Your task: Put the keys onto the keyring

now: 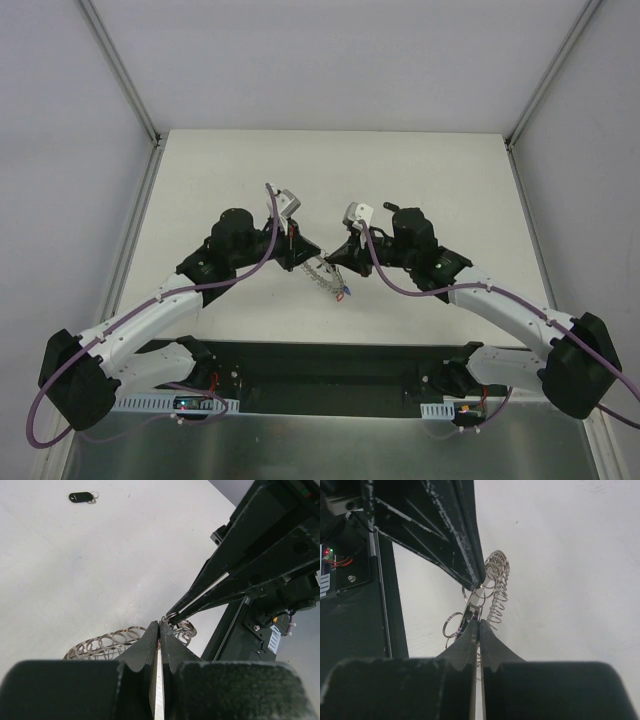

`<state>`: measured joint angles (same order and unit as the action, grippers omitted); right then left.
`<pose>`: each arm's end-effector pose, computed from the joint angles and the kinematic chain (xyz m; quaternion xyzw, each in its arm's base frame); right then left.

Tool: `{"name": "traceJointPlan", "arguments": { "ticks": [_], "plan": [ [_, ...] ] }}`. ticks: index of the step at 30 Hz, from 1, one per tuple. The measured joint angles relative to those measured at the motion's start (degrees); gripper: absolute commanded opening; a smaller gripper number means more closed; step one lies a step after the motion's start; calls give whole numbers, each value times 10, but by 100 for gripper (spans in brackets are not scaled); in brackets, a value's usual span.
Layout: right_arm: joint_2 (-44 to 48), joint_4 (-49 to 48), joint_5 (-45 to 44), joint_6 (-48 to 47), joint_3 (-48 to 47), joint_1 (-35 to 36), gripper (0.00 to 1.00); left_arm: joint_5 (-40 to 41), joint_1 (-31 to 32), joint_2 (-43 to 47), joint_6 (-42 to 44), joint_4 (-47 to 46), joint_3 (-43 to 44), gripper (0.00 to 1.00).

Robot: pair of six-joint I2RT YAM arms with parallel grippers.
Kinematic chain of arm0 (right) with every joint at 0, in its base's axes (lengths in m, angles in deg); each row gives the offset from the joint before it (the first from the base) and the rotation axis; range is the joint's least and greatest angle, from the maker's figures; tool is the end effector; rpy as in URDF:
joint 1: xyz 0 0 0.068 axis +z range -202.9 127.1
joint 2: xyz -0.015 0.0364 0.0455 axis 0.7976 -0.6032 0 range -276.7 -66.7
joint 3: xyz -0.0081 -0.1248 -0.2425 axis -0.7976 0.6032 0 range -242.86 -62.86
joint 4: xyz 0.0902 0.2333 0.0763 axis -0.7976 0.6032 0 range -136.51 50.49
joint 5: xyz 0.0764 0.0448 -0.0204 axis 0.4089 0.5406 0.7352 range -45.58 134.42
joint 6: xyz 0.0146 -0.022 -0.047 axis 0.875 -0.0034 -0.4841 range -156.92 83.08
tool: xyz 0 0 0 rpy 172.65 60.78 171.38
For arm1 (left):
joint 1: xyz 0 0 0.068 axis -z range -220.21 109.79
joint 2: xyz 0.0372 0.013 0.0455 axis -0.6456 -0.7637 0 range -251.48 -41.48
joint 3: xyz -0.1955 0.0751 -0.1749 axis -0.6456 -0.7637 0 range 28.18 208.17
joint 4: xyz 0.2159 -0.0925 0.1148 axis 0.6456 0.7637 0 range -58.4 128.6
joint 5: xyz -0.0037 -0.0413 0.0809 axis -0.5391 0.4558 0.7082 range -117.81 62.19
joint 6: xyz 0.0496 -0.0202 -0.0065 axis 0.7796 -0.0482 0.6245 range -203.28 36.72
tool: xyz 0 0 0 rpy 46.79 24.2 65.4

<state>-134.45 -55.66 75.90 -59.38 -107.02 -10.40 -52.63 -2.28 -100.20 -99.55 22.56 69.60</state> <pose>0.1863 0.1959 0.2888 -0.5487 0.5525 0.3138 0.5433 0.1799 -0.1593 0.3083 0.2769 0.6989 -0.4358 0.4949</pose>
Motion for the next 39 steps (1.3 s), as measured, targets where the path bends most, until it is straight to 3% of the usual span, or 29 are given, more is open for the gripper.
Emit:
{"name": "traceJointPlan", "arguments": {
  "ticks": [17,39],
  "plan": [
    [20,82,24,-95,-37,0,1,9,-2,4,-49,-17,-2,0],
    [70,80,-7,-81,-19,-4,1,45,-6,-13,-88,-30,-2,0]
  ]
}}
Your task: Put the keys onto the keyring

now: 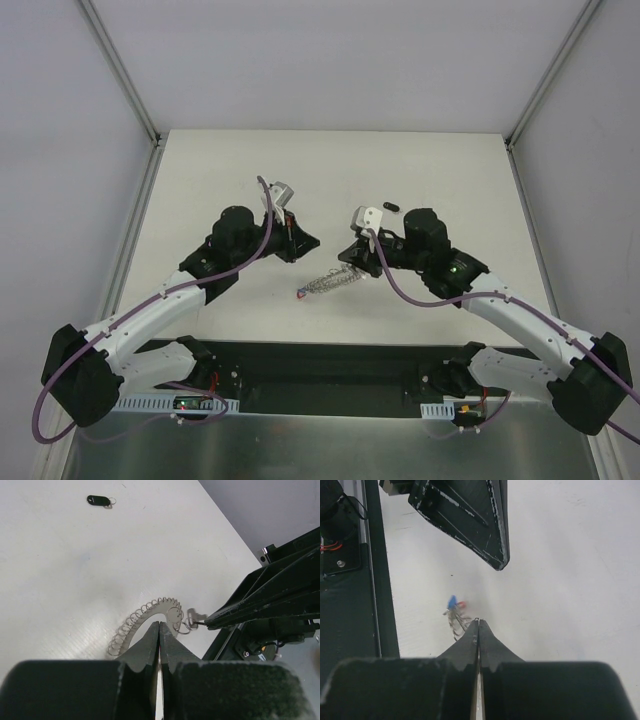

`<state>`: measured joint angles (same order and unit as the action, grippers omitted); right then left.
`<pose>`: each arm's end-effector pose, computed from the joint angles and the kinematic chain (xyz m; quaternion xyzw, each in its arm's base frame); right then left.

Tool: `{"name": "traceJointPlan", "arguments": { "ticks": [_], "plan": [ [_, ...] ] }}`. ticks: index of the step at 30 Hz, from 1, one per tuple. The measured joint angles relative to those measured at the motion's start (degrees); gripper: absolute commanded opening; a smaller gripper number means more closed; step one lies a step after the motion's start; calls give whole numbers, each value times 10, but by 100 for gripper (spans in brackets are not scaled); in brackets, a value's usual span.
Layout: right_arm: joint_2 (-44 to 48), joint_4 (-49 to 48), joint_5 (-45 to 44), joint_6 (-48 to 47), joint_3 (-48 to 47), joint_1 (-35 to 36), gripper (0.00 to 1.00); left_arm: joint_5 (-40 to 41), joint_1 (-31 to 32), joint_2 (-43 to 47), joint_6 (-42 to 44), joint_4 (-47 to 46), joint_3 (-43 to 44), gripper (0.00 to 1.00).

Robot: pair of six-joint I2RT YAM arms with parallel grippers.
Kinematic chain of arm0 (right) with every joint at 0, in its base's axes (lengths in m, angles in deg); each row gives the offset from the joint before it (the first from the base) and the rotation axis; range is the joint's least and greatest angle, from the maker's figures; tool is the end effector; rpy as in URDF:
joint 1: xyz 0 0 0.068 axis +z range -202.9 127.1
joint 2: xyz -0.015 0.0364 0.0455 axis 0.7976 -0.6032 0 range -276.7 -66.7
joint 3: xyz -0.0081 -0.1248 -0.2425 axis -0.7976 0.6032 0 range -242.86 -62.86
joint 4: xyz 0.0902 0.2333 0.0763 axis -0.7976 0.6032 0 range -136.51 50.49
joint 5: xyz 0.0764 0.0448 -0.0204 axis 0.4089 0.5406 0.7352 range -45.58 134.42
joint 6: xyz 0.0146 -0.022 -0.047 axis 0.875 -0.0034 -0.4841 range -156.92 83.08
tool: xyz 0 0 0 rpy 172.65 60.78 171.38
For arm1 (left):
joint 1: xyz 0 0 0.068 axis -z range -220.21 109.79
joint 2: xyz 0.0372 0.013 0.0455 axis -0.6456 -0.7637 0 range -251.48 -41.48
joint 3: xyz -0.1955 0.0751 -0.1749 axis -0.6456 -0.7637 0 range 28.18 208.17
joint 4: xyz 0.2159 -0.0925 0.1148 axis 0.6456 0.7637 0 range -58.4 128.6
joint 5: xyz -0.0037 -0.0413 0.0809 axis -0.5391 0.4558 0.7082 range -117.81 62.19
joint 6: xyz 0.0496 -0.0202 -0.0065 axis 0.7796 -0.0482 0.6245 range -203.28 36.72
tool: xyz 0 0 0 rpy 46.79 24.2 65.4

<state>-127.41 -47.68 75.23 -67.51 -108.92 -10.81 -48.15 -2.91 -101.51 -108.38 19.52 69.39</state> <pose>0.1694 0.1776 0.3155 -0.5811 0.5123 0.2674 0.5730 0.1881 -0.1590 0.3074 0.1948 0.7190 -0.4517 0.4910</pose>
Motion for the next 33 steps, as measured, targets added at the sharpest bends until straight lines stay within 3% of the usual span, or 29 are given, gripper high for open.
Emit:
{"name": "traceJointPlan", "arguments": {
  "ticks": [9,10,12,14,18,24,26,33],
  "plan": [
    [-5,0,-11,12,10,-5,1,1,-3,2,5,3,0,1],
    [-7,0,-17,12,10,-5,1,1,-3,3,7,5,0,4],
    [-14,4,-33,17,10,-8,3,1,-3,5,14,10,0,21],
    [-19,18,-57,27,10,-14,20,2,-3,9,26,20,0,39],
    [-21,71,-92,57,10,-20,38,8,-11,16,57,56,5,60],
    [-31,134,-127,132,17,-21,50,29,-50,36,88,110,19,89],
    [-37,153,-143,169,30,-21,56,36,-70,39,96,130,28,93],
    [-68,217,-221,280,58,7,56,69,-143,43,129,197,55,99]
  ]
}}
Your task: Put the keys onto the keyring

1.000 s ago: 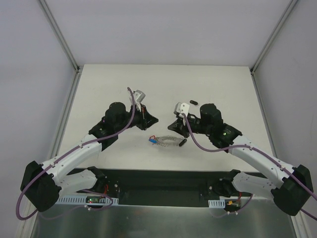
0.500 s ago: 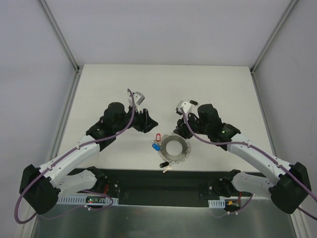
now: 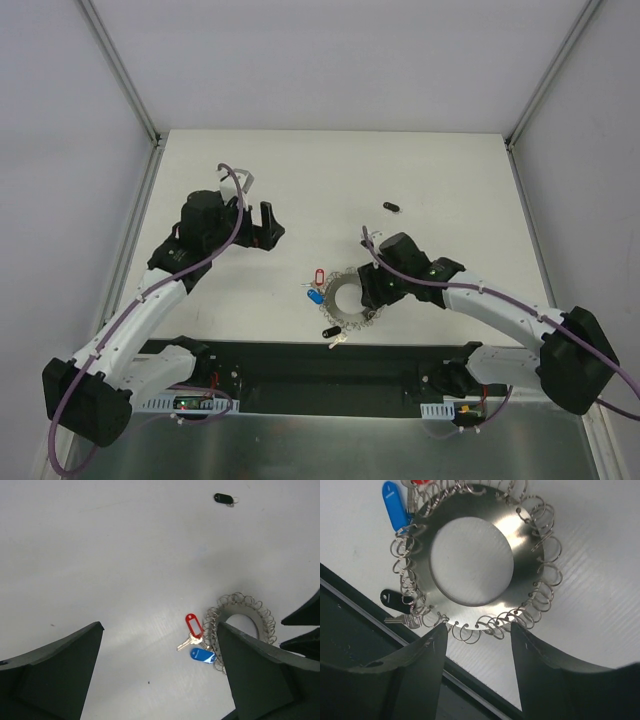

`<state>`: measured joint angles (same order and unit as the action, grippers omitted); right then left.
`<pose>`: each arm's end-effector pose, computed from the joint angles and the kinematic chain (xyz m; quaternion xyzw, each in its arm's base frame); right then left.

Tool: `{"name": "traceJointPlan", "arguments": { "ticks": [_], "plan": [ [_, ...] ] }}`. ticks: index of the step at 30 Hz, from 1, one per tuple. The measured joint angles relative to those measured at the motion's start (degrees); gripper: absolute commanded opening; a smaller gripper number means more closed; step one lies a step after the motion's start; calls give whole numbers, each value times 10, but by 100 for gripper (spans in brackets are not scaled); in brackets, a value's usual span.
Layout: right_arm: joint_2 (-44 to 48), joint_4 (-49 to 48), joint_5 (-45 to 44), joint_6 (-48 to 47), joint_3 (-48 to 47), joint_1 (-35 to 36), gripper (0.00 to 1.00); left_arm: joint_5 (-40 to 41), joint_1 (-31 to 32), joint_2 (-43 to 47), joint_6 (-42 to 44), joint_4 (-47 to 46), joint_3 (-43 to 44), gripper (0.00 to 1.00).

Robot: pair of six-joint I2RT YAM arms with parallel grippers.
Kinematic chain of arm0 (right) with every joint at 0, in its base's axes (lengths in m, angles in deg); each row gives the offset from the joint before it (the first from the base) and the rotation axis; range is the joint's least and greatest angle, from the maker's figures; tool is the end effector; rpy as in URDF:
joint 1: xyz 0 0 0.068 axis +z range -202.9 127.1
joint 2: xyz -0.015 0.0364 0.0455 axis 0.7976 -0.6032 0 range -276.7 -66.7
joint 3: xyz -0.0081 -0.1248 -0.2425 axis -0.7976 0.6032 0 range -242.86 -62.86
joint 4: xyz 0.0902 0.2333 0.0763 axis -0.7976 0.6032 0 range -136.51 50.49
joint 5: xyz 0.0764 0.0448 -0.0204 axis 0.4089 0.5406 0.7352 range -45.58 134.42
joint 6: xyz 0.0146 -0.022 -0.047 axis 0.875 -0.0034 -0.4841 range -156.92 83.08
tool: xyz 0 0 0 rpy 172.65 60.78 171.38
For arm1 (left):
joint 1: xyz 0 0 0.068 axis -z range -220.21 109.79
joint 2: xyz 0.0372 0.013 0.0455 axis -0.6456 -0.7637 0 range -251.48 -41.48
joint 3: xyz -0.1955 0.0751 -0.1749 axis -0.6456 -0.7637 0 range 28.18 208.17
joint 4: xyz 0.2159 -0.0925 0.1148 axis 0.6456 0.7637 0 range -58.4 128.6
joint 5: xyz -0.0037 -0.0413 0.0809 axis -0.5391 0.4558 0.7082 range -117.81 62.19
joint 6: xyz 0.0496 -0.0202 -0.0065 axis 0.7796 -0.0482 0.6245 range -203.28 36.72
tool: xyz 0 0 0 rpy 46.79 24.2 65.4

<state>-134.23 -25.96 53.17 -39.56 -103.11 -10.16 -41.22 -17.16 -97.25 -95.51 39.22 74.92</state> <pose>0.1709 0.1652 0.2176 -0.3842 0.8478 0.1899 0.3125 0.2055 -0.0965 0.3215 0.1445 0.7864 -0.2690 0.5370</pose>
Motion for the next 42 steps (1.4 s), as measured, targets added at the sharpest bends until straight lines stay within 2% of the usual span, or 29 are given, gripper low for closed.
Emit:
{"name": "traceJointPlan", "arguments": {
  "ticks": [5,13,18,25,29,34,38,42],
  "plan": [
    [-20,15,-50,80,20,40,56,41,-29,15,43,39,2,99],
    [-108,30,-118,181,10,106,56,160,1,88,92,43,-59,99],
    [-192,87,-140,206,-66,120,56,221,37,101,116,43,-89,99],
    [-358,125,-148,211,-252,123,56,290,54,132,132,31,-96,99],
    [-426,99,-151,213,-344,113,57,313,55,144,133,27,-101,99],
    [-473,-29,-139,214,-396,66,58,327,55,147,133,25,-102,99],
    [-462,-78,-139,203,-393,28,63,339,55,148,133,24,-102,99],
    [-388,-105,-136,187,-345,-14,68,345,55,148,133,21,-102,99]
  ]
}}
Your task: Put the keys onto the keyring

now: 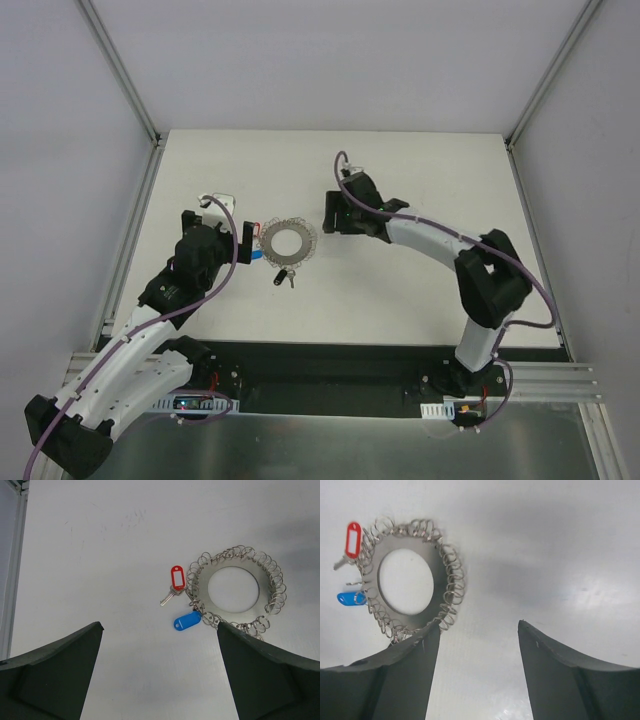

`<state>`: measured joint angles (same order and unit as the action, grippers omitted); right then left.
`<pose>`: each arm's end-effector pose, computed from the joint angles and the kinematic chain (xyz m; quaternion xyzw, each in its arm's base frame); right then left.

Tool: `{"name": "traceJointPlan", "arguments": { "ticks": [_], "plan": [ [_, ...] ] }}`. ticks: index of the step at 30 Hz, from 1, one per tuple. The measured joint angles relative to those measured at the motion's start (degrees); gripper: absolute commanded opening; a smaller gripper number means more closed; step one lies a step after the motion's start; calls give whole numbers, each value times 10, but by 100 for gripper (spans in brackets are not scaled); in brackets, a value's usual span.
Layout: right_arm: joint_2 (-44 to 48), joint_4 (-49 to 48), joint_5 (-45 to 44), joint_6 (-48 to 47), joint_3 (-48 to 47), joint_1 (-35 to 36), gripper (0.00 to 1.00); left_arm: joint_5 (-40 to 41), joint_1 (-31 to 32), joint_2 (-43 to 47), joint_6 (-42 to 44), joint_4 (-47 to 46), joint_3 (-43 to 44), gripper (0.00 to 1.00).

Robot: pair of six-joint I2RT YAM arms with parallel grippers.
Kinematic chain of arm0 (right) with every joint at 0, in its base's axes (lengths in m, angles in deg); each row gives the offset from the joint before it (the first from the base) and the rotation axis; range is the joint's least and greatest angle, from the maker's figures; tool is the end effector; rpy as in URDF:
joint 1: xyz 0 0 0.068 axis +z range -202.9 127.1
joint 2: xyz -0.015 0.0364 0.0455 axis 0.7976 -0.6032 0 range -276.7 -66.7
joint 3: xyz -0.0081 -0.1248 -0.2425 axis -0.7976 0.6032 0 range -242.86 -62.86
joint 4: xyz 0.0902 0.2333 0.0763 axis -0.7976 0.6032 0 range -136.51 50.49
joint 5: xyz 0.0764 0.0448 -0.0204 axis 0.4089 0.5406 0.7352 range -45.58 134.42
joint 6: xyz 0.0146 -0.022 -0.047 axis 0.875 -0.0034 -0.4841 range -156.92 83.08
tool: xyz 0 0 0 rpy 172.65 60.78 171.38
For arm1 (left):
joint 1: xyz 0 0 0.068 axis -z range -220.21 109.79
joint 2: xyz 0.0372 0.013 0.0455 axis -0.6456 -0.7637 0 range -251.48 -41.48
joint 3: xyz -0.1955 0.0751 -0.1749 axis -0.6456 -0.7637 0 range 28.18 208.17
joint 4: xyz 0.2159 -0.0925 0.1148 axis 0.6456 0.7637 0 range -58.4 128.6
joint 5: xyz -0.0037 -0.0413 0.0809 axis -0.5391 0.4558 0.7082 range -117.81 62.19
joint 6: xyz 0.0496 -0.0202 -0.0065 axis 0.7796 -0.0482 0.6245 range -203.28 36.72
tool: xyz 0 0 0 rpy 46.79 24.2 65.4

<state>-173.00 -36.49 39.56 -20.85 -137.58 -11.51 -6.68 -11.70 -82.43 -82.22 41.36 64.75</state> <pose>0.3142 0.2728 0.2170 -0.1828 0.8930 0.1630 0.3777 0.1584 -0.0716 0.3014 0.0889 0.7784 -0.0029 0.6214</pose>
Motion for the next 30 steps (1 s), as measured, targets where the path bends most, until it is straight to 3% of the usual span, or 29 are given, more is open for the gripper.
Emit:
{"name": "traceJointPlan", "arguments": {
  "ticks": [9,12,13,21,30],
  "plan": [
    [274,6,-32,-50,104,-126,85,2,-38,10,-3,0,0,99],
    [348,23,-42,-62,126,-162,100,4,-55,16,-3,0,0,99],
    [374,32,-49,-66,134,-172,96,5,-60,17,-3,0,0,99],
    [560,109,-104,-96,179,-232,96,10,-84,23,-4,-1,-7,99],
    [625,168,-147,-115,206,-240,96,17,-118,27,-33,0,-11,99]
  ]
}}
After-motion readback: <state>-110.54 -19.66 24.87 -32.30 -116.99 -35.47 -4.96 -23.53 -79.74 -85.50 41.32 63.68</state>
